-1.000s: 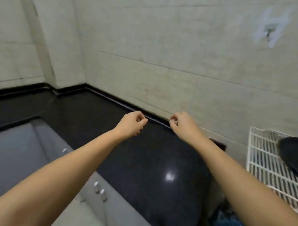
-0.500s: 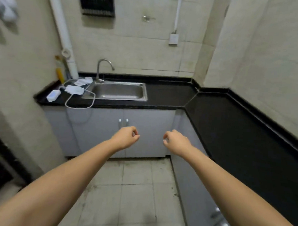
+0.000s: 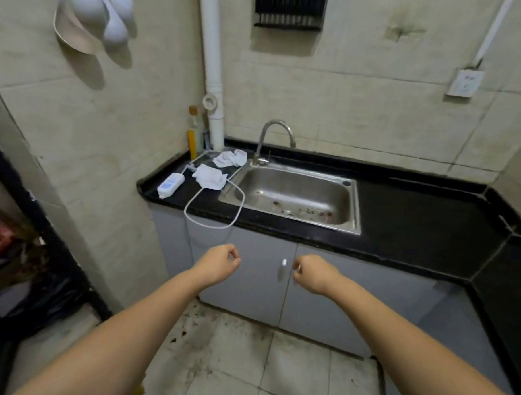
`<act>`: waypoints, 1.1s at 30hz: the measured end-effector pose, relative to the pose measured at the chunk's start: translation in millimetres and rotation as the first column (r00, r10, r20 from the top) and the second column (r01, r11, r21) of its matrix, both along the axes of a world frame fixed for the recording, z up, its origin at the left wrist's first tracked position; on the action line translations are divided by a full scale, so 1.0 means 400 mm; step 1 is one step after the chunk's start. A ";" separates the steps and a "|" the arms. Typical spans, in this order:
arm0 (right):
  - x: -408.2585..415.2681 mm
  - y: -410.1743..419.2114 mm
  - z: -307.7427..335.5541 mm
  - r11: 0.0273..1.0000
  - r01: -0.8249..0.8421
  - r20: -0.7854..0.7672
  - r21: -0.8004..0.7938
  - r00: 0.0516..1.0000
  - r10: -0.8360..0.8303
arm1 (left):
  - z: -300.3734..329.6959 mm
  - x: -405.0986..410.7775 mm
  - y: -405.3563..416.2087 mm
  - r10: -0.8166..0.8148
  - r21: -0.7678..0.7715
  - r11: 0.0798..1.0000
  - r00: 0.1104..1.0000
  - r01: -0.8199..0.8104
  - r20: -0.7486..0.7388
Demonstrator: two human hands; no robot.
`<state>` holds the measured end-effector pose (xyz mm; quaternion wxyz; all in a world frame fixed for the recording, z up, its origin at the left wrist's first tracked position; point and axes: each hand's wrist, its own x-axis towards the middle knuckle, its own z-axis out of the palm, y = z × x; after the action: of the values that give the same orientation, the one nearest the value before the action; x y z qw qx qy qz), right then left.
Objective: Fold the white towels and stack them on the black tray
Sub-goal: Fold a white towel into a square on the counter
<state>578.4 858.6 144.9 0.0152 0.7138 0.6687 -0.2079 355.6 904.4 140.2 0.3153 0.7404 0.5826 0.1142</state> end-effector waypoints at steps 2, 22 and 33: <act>-0.029 0.121 -0.009 0.998 -0.059 -0.009 -0.015 0.998 0.059 | -0.019 -0.028 0.088 0.049 -0.024 0.998 0.999 -0.049 -0.006; -0.366 1.199 -0.280 0.980 -0.133 -0.044 0.151 0.989 0.141 | -0.277 -0.161 1.134 -0.013 0.144 0.987 0.928 0.072 -0.371; -0.319 1.239 -0.292 0.931 0.082 -0.276 0.355 0.961 0.020 | -0.279 -0.168 1.211 -0.005 0.415 0.909 0.997 0.036 -0.078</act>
<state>450.7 1354.3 27.9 -0.2131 0.6790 0.6796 -0.1778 288.2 1388.9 28.4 0.1295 0.8004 0.5485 0.2045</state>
